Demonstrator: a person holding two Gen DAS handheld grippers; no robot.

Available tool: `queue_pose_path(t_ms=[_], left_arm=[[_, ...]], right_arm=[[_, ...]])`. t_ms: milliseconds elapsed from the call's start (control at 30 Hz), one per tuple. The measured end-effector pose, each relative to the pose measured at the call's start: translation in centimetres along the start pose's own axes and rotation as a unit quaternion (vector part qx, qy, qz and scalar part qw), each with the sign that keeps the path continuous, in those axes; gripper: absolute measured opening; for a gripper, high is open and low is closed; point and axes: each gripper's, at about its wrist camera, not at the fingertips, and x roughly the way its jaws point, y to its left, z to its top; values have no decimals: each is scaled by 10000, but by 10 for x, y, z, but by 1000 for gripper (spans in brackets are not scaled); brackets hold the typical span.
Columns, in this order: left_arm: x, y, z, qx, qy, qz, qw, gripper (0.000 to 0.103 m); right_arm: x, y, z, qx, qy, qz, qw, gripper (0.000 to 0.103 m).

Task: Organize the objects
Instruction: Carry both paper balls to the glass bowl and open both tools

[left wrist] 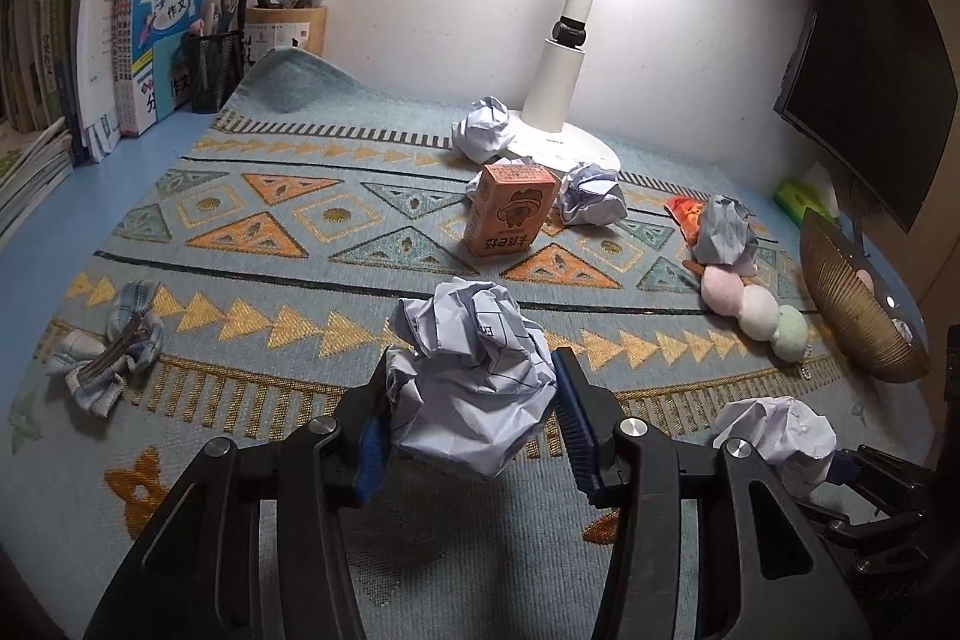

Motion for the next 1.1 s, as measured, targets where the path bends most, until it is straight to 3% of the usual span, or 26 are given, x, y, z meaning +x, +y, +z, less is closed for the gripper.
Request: queue_pose_path(t_ms=[133, 333, 500, 667, 900, 967, 1100], left_arm=[[0, 0, 0, 4, 3, -22, 10000, 45], [-2, -2, 1, -8, 27, -63, 10000, 45], [-13, -19, 2, -60, -18, -172, 9998, 45], [-38, -85, 24, 351, -364, -617, 9968, 45], [-32, -199, 75, 733, -294, -1889, 9788, 45], [-26, -227, 84, 825, -339, -2058, 9745, 45], [-4, -271, 88, 922, -257, -2304, 9684, 45]], right_arm=[[3, -1, 2, 74, -1, 8, 10000, 45], [-16, -12, 7, 153, -276, 145, 9994, 45], [-54, -35, 24, 282, -750, 35, 9968, 45], [-109, -78, 49, 694, -1159, 124, 9908, 45], [-187, -143, 83, 1089, -1953, -916, 9704, 45], [-197, -160, 92, 1195, -2062, -1232, 9633, 45], [-197, -199, 104, 1593, -1989, -1242, 9590, 45]])
